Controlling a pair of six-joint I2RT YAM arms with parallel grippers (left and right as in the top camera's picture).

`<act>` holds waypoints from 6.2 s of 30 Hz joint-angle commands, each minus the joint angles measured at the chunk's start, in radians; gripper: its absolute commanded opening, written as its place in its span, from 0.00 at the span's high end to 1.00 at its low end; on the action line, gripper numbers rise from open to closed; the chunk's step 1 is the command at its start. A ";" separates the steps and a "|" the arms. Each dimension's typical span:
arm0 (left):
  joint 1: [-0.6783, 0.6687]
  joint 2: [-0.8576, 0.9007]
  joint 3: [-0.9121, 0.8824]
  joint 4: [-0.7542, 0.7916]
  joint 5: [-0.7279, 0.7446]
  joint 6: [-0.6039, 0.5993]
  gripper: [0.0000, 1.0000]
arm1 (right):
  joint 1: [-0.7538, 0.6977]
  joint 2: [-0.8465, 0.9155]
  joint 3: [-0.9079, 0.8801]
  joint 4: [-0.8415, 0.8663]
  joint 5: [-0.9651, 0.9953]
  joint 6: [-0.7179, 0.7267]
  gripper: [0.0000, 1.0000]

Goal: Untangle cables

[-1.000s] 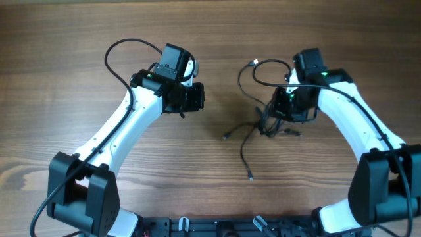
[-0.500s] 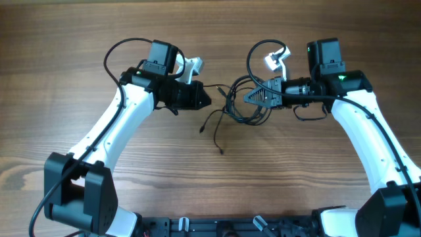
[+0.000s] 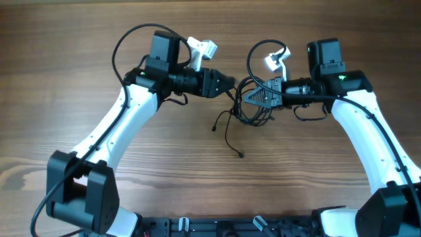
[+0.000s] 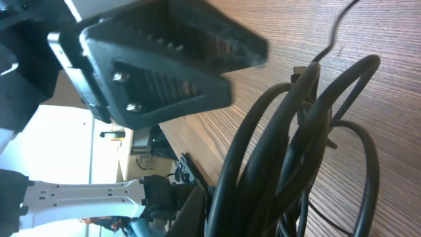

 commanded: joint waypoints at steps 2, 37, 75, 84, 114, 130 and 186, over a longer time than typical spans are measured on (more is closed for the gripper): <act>-0.062 0.052 -0.003 0.095 -0.059 -0.092 0.50 | 0.002 -0.018 0.018 -0.002 -0.017 0.001 0.96; 0.053 0.124 -0.003 0.043 -0.206 -0.137 0.96 | 0.003 -0.018 0.018 -0.130 0.617 0.370 0.96; 0.164 0.117 -0.076 -0.415 -0.566 -0.194 0.96 | 0.435 0.365 -0.014 0.409 0.636 0.851 0.66; 0.164 0.189 -0.114 -0.360 -0.631 -0.190 0.96 | 0.438 0.435 -0.014 0.412 0.697 0.847 0.71; -0.151 0.166 -0.047 -0.180 -0.729 -0.351 0.73 | 0.031 0.192 -0.001 0.059 0.632 0.407 0.57; -0.160 0.308 -0.047 -0.109 -0.769 -0.434 0.91 | 0.031 0.192 -0.001 0.046 0.634 0.393 0.57; 0.195 -0.475 0.107 -0.402 -0.377 -0.300 0.96 | 0.424 0.393 -0.034 0.449 0.425 0.903 0.96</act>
